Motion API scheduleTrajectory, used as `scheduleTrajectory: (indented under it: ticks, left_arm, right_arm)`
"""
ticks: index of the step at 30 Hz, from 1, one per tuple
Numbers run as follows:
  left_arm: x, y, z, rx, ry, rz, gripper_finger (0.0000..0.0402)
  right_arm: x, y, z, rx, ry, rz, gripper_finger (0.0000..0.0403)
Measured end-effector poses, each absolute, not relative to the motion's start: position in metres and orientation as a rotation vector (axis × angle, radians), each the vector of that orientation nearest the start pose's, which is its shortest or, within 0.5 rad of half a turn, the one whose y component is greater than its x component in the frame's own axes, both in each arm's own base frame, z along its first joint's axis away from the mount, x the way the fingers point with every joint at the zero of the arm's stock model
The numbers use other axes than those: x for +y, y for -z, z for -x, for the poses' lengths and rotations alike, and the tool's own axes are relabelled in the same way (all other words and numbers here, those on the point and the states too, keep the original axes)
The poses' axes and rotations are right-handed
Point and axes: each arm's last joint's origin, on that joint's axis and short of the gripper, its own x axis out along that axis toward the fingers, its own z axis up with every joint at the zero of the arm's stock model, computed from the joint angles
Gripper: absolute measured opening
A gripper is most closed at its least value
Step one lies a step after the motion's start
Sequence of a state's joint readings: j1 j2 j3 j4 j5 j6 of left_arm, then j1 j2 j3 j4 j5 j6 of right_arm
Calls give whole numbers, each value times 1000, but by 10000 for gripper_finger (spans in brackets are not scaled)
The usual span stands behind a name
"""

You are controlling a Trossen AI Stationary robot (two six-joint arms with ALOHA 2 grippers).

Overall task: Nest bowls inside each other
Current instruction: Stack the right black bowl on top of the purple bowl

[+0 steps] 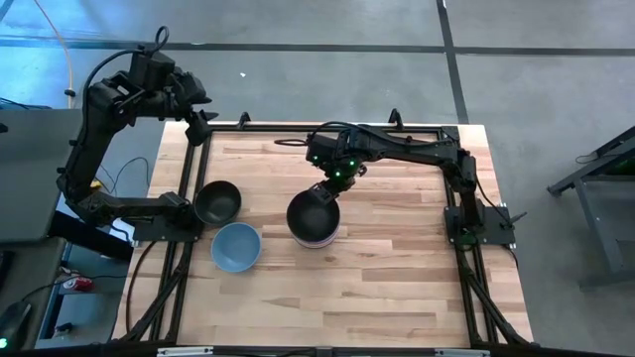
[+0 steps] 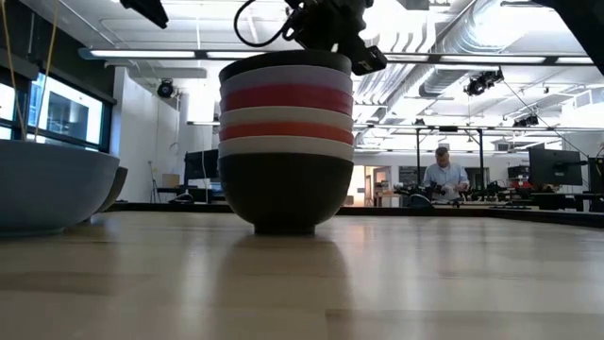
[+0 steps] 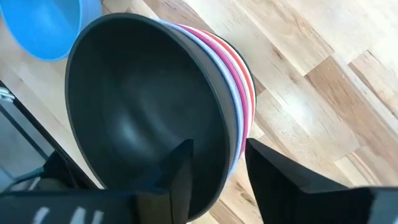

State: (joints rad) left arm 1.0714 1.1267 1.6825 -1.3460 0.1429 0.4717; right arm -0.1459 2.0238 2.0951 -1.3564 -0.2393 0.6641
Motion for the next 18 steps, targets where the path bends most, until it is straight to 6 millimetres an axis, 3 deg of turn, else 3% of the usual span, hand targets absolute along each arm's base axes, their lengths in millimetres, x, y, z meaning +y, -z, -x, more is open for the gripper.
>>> scheduleTrajectory:
  ticks: [7, 15, 18]
  left_arm:
    - [129, -454, -78, 850, -672, 33, 188]
    - [129, -453, -78, 856, -664, 29, 188]
    - [128, -453, -78, 861, -662, 33, 188]
  right_arm:
    - [-55, -338, -390, 1231, 364, -749, 130]
    - [-54, -343, -388, 1210, 328, -696, 19]
    - [-53, -342, -389, 1211, 318, -702, 8]
